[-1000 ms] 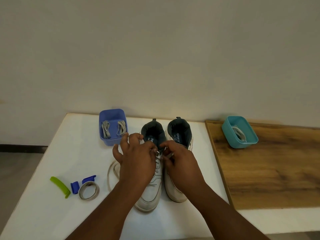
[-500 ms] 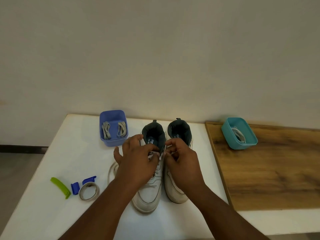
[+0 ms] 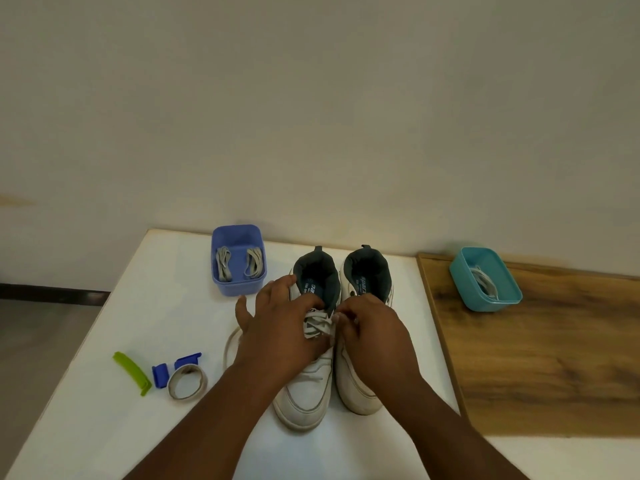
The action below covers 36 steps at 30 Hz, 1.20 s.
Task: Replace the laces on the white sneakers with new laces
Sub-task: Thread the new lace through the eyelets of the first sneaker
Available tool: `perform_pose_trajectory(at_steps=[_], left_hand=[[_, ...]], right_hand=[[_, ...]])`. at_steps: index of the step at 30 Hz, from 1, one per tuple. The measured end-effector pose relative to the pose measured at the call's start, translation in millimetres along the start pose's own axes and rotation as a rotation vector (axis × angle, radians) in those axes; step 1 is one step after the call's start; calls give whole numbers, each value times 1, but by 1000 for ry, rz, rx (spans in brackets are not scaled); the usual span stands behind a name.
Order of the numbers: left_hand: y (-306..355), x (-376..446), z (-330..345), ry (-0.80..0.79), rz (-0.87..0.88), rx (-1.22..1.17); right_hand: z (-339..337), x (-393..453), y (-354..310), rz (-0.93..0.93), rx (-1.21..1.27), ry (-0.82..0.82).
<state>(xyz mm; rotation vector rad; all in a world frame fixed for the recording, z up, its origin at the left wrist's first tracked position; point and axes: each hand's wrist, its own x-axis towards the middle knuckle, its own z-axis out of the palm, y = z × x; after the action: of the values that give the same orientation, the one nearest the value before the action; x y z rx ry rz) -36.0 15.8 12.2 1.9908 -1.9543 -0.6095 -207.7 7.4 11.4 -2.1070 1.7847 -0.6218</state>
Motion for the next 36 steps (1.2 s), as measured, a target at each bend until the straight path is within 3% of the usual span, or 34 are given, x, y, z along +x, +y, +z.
perform_pose_trajectory(at_steps=[2, 5, 7, 9, 11, 12, 14, 16, 18, 21, 25, 29, 31, 34, 36], left_hand=[[-1, 0, -1, 4, -4, 14], [-2, 0, -3, -8, -4, 20], [-1, -1, -3, -19, 4, 21], [-1, -1, -2, -17, 13, 18], [-3, -2, -2, -17, 21, 0], [-4, -3, -2, -18, 24, -9], [-3, -2, -1, -8, 22, -2], [-1, 0, 0, -9, 2, 28], [0, 2, 2, -24, -7, 35], [-2, 3, 4, -38, -17, 17], [-5, 3, 4, -13, 1, 19], [-4, 3, 5, -20, -4, 30], [-4, 3, 5, -18, 0, 42], [-4, 1, 3, -23, 13, 63], [-3, -1, 1, -14, 23, 53]], right_hand=[[-4, 0, -2, 37, 130, 94], [-27, 3, -20, 181, 640, 421], [-55, 4, -36, 102, 993, 711], [-74, 1, -43, -100, 1091, 849], [-73, -1, -41, -190, 817, 820], [-66, -2, -37, -170, 602, 720], [-43, -4, -28, -63, 218, 315], [-17, -4, -16, 3, 0, -52], [-4, -3, -9, 38, -86, -164], [-5, -2, -9, 36, 29, -72], [-26, 3, -15, 44, 327, 166], [-18, 0, -13, 17, 134, -66], [-5, -3, -10, -18, 101, -87], [-8, -3, -14, -21, 234, 134], [-29, -1, -24, -33, 432, 391]])
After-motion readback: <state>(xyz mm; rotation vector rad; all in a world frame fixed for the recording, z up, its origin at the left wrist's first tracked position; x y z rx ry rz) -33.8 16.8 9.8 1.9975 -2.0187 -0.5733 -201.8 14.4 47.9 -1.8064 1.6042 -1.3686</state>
